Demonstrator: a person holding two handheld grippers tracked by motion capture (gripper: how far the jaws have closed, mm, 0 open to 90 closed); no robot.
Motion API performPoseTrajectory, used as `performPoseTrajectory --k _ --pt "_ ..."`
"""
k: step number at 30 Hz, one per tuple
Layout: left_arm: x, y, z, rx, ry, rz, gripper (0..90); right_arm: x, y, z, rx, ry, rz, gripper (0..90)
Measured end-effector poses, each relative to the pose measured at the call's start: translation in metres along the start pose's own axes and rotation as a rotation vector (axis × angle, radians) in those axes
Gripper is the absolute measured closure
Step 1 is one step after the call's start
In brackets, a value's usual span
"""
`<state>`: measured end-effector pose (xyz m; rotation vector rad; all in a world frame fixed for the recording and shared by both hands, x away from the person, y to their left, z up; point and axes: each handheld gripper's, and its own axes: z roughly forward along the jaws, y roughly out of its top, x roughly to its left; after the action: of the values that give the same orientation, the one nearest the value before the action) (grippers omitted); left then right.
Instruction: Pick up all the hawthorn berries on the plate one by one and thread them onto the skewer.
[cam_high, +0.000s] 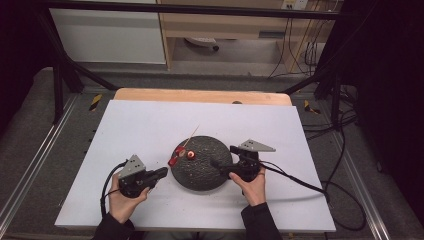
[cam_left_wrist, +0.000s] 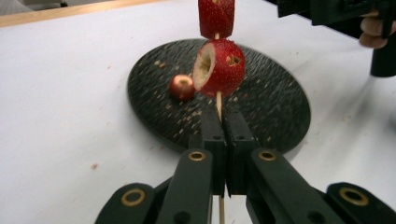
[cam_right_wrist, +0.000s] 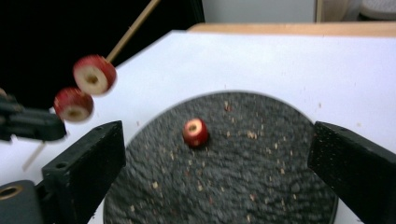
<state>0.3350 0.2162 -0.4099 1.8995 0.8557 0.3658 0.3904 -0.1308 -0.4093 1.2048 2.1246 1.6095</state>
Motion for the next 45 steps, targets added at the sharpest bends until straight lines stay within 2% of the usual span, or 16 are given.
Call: performPoseTrajectory --k 5,10,16,23,30,35,42,45 --pt "0.010 -0.011 -0.009 0.025 -0.005 -0.002 88.4 -0.001 -0.005 0.003 0.101 -0.024 -0.052 2.2" --pt "0.020 -0.022 -0.017 0.044 -0.006 -0.010 88.4 -0.001 -0.010 0.005 0.175 -0.029 -0.087 2.2" --pt "0.027 -0.031 -0.023 0.063 0.000 -0.006 88.4 -0.002 -0.011 0.011 0.219 -0.026 -0.094 3.1" --pt "0.030 -0.040 -0.025 0.075 -0.003 -0.008 88.4 0.007 0.004 0.022 0.280 -0.021 -0.138 4.7" --pt "0.031 -0.040 -0.026 0.070 -0.005 -0.010 88.3 0.016 0.022 0.040 0.331 -0.008 -0.170 5.3" --pt "0.033 -0.042 -0.025 0.075 -0.002 -0.015 88.4 0.017 0.031 0.054 0.363 -0.007 -0.160 5.7" --pt "0.034 -0.042 -0.025 0.075 0.003 -0.020 88.4 0.020 0.041 0.077 0.439 -0.012 -0.189 7.2" --pt "0.035 -0.043 -0.025 0.075 0.004 -0.023 88.4 0.020 0.046 0.086 0.455 -0.012 -0.183 8.1"
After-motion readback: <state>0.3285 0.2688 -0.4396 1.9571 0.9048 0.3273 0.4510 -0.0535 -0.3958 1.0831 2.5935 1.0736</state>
